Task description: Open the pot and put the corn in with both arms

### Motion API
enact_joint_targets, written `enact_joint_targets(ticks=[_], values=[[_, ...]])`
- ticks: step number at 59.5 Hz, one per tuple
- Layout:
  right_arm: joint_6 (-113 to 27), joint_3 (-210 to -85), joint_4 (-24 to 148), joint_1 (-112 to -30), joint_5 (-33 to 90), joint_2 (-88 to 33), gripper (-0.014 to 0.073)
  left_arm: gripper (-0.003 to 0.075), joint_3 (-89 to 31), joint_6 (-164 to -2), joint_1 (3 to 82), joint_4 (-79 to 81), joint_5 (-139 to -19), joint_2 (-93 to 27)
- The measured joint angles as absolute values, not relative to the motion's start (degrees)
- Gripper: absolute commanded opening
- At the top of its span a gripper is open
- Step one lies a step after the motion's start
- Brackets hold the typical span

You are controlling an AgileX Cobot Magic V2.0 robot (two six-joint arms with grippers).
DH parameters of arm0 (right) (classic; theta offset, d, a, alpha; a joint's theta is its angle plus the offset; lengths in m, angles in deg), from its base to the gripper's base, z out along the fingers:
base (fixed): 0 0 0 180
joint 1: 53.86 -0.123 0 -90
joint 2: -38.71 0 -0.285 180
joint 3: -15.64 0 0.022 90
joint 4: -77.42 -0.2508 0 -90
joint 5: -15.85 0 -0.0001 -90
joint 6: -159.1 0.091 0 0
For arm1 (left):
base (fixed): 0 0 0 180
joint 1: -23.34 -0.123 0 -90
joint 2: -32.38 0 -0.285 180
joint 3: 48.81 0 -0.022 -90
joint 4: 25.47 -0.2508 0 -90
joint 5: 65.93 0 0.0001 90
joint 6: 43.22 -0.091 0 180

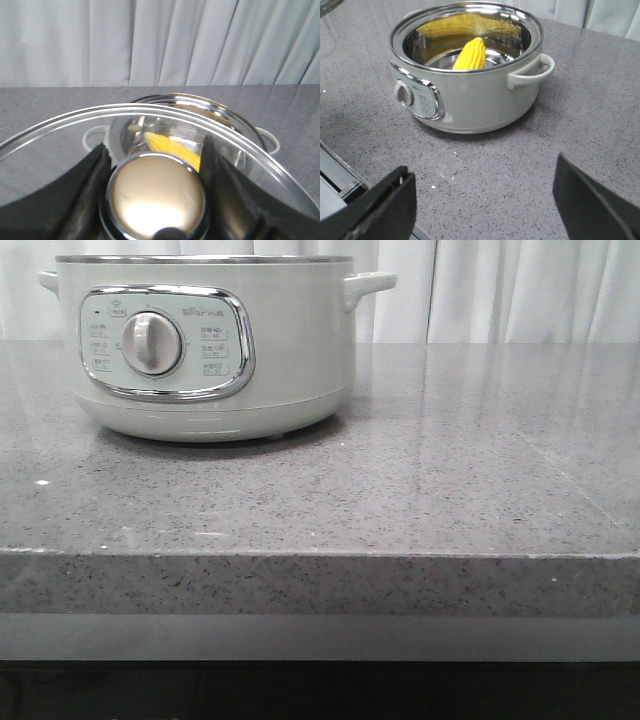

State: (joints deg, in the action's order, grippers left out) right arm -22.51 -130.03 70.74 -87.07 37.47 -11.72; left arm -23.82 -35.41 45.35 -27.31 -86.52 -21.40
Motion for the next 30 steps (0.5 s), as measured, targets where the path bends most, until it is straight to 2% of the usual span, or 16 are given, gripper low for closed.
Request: enact_joint_targets(ticks=[14,30], values=[[-22.5,-130.0,70.7,-87.1,37.6,-11.7,0.0582,0.0221,-31.0,-35.4,50.9,-27.3,-81.8,-33.2],[-22.5,-130.0,70.7,-87.1,37.6,-11.7,0.0582,0.0221,-40.5,-35.4,51.2,-28.9,-80.8,-47.5]])
